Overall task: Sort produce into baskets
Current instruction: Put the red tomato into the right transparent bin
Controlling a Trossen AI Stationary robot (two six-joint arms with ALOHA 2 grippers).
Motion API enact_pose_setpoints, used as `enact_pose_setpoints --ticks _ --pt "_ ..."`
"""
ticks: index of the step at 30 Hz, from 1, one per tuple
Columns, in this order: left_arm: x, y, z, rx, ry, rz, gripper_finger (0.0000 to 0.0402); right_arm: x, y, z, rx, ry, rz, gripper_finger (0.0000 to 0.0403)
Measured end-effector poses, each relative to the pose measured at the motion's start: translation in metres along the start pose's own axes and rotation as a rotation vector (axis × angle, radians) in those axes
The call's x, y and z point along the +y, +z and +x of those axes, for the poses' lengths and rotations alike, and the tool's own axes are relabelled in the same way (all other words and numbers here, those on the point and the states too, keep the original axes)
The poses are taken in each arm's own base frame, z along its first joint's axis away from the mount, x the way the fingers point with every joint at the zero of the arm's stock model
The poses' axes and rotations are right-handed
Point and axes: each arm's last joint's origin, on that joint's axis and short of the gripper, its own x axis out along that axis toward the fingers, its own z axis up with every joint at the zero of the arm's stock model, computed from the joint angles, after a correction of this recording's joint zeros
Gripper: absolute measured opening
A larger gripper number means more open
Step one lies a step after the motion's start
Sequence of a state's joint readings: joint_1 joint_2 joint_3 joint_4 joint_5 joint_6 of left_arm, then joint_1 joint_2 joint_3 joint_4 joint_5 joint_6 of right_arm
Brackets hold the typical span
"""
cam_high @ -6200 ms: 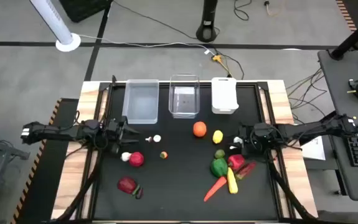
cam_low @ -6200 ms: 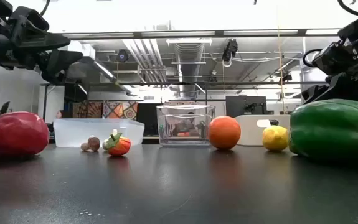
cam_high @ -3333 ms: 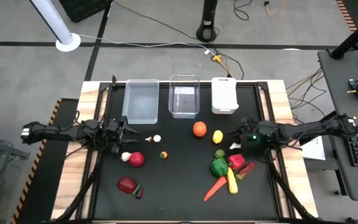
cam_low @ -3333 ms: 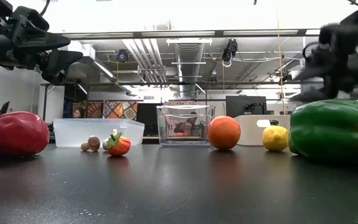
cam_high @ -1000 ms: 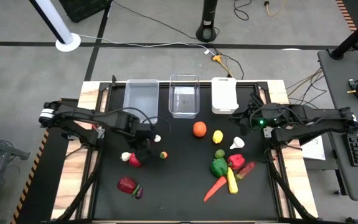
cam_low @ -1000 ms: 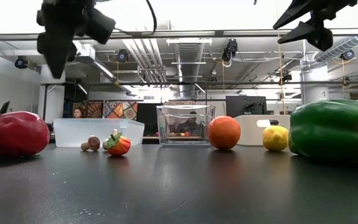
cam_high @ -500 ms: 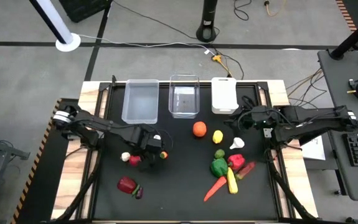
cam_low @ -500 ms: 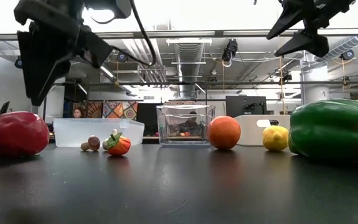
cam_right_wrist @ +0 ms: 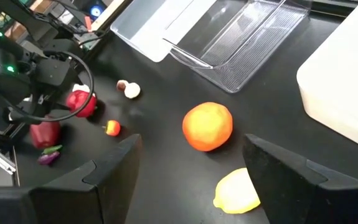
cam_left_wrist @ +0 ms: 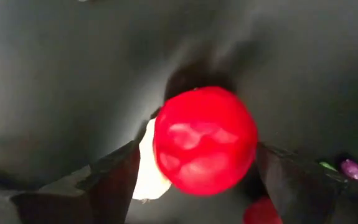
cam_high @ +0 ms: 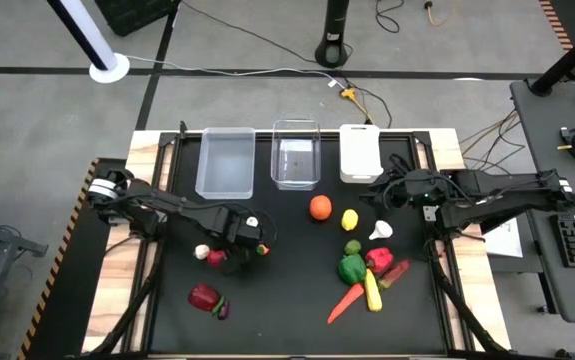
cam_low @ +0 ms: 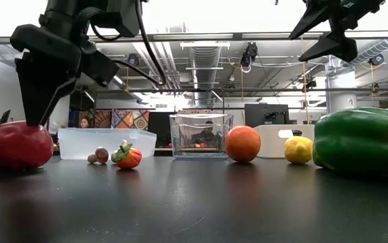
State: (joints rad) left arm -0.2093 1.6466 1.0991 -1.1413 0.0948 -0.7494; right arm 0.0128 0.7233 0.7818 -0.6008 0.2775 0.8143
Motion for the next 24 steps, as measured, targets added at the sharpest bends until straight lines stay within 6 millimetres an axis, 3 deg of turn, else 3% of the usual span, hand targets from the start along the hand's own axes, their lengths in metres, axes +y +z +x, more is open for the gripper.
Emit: enact_pose_setpoints --ticks 14,24 --pt "0.001 0.000 0.014 -0.020 -0.020 0.001 0.0264 0.001 0.002 -0.002 -0.010 0.010 -0.003 0.0266" --pt "0.000 0.001 0.014 -0.037 -0.035 0.022 0.0201 0.002 0.004 -0.003 -0.017 0.013 -0.008 0.0261"
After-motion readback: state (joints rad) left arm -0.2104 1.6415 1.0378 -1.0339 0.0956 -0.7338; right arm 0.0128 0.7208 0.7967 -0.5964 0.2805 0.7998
